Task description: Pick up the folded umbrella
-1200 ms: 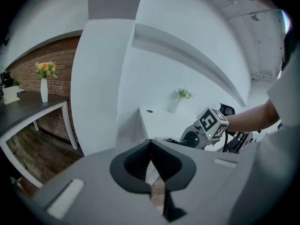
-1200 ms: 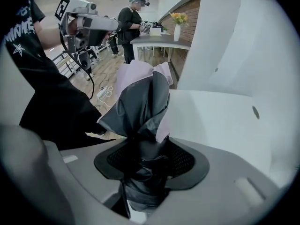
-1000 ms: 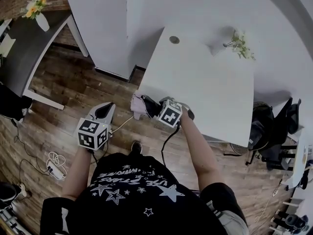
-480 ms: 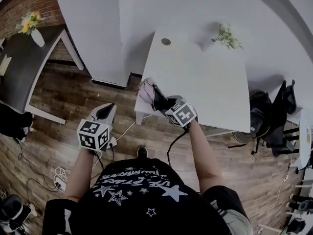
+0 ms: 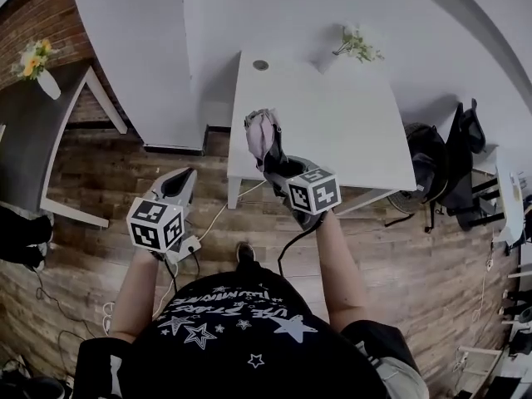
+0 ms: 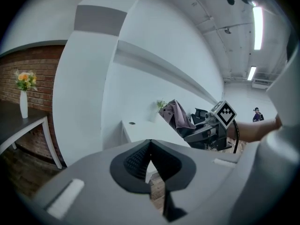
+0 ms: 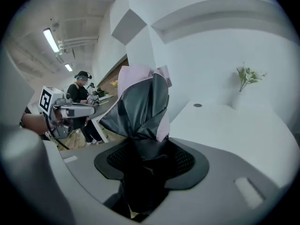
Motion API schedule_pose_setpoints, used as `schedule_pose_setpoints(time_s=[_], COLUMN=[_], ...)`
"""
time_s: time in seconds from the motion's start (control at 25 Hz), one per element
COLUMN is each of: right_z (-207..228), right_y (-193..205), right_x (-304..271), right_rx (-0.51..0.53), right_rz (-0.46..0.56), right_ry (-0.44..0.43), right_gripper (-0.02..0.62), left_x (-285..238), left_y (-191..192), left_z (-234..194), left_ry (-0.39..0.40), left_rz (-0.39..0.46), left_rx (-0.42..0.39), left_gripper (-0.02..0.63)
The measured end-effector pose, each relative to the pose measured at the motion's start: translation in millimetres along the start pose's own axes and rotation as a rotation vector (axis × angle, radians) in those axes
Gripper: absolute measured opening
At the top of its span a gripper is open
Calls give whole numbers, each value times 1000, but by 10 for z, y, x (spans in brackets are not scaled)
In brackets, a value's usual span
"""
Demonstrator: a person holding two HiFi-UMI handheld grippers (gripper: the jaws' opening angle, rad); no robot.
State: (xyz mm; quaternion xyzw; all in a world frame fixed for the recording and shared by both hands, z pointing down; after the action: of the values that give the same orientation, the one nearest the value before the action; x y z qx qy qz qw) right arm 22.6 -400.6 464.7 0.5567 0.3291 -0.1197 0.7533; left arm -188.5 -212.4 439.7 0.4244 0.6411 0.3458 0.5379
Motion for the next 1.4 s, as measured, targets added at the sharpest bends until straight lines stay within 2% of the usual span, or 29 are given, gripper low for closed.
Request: schedule_pose_setpoints(time_s=[0.48,0.8,1.16,1.4], right_z=[-659,-1083,-1611,-1732], right_y=[326,563,887,976], right_x=[538,738,950,981], right_rx=[-166,-223,-274,-311], right_rz=[123,188,228,214], right_ry=[95,172,243,264], right_gripper=[233,233,233,232], left_x=[466,729,1113,1138], left_y=[88,217,424,453], left_z=[111,118,126,88], left_ry=[113,188,248,267], left_rz=[15,6,-3,-22], left_rx=[-30,-42,-73,-56], left_gripper=[0,0,0,0])
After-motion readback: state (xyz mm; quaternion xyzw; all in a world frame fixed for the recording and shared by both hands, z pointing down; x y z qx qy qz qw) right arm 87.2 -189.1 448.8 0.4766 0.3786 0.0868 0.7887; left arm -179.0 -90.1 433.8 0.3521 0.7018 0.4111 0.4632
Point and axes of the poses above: the fingertips, and each gripper's own axes: x backward along the fingers, z to its right, y out of its underside, the point moved 8 cm from there along x, backward along the fingers, and after that the axes turned 4 degrees about -z, right-handed, at the moved point
